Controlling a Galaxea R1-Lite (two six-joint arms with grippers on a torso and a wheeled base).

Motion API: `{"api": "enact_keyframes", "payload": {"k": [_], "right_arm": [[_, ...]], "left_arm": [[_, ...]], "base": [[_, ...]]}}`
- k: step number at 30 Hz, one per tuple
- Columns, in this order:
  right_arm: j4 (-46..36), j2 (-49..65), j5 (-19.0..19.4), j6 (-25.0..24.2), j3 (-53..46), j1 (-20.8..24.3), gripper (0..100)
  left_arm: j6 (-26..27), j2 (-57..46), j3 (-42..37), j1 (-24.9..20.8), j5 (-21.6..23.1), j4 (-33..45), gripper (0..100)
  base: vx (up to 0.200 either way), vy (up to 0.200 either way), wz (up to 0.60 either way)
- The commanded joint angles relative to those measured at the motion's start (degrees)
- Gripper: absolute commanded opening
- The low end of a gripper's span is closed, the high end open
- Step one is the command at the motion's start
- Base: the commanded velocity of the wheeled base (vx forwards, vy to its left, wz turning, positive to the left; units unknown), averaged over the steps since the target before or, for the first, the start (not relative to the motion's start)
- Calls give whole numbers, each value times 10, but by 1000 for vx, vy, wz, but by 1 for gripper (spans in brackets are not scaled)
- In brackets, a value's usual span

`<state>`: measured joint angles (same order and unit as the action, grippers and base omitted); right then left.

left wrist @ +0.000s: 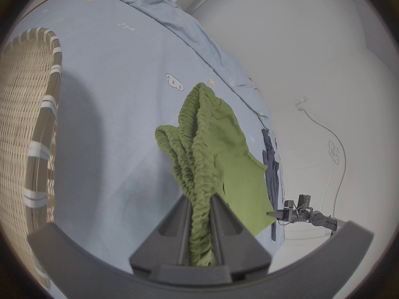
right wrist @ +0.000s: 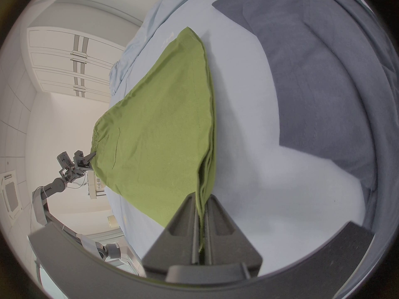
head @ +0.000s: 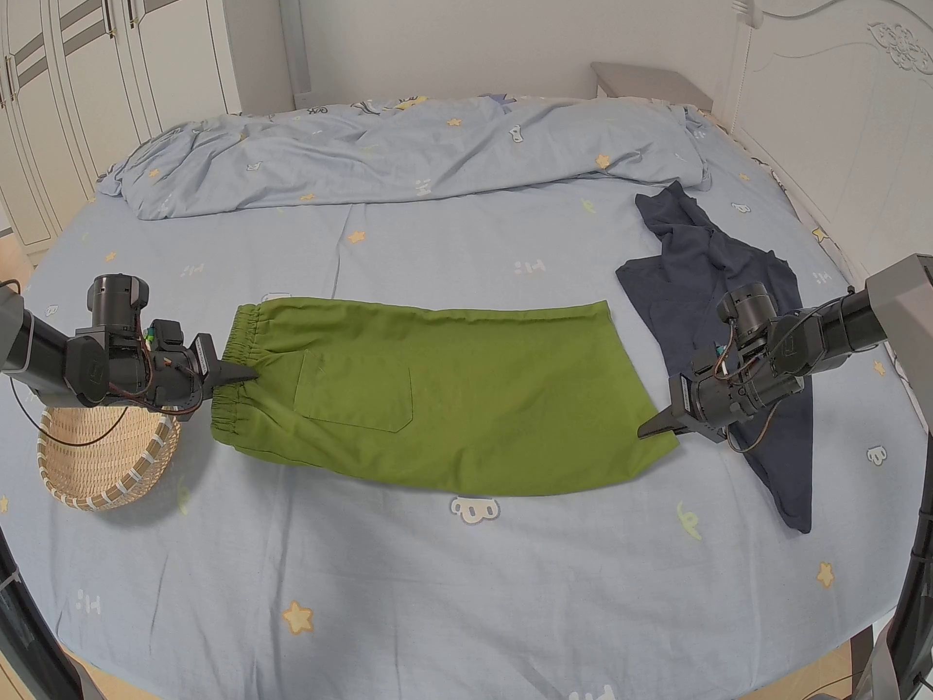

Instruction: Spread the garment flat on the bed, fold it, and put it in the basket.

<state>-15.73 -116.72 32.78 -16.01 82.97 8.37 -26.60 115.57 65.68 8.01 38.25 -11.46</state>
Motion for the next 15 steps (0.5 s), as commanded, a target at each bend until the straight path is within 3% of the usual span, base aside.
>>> {"api": "enact_keyframes", "payload": {"k": [1, 5, 11, 12, 15], "right_arm": [[-33, 36, -7, 6, -11, 5, 0], [-70, 77, -8, 19, -34, 2, 0], [-68, 131, -7, 19, -115, 5, 0], [-66, 171, -7, 22, -175, 9, 0], [-54, 212, -7, 22, -238, 22, 0]], "left_arm": [[1, -25, -9, 1, 0, 24, 0], [42, -78, -40, 3, 0, 89, 0], [89, -97, -81, 18, 0, 108, 0], [112, -105, -132, 24, 0, 107, 0], [149, -118, -183, 46, -2, 101, 0]], "base": [[0, 0, 0], [0, 0, 0], [0, 0, 0], [0, 0, 0], [0, 0, 0]]}}
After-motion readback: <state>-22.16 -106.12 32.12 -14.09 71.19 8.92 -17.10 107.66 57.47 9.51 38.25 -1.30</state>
